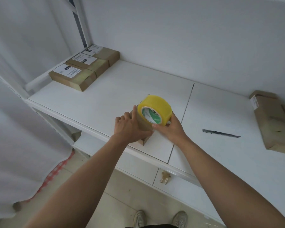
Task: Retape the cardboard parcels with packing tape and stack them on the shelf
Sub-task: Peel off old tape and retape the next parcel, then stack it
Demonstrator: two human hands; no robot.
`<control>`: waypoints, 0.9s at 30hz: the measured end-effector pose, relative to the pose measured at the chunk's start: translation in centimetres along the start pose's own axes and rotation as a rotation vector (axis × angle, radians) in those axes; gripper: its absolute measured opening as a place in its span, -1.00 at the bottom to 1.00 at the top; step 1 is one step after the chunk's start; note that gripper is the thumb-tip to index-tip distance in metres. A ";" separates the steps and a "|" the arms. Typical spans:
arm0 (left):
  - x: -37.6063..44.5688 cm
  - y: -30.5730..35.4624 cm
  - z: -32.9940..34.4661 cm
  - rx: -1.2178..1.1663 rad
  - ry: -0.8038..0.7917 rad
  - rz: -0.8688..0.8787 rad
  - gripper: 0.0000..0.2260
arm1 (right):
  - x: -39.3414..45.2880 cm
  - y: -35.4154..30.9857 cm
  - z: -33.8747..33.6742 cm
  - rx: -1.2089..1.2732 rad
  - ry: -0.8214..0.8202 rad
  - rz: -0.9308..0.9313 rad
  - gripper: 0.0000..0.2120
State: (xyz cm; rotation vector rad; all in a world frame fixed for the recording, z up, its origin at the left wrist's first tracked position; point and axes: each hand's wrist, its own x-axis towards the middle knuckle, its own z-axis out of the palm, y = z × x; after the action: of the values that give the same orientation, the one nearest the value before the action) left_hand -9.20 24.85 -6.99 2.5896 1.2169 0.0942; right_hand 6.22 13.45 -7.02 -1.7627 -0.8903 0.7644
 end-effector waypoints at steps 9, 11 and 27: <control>2.3 -0.6 -0.2 -0.186 -0.070 0.174 0.26 | 0.2 -0.1 -0.2 -0.081 0.014 -0.036 -0.28; 2.3 -0.6 0.1 -0.191 -0.039 0.163 0.22 | 0.3 -0.1 -0.3 -0.105 0.002 -0.038 -0.28; 2.1 -0.5 0.5 -0.015 -0.041 0.226 0.00 | -0.9 -0.7 -3.9 -0.389 0.002 -0.052 -0.47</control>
State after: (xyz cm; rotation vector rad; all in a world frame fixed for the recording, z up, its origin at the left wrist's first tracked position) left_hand -8.12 26.65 -7.68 2.6926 0.9022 0.0948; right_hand 8.72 11.01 -5.01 -2.0662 -1.1367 0.5815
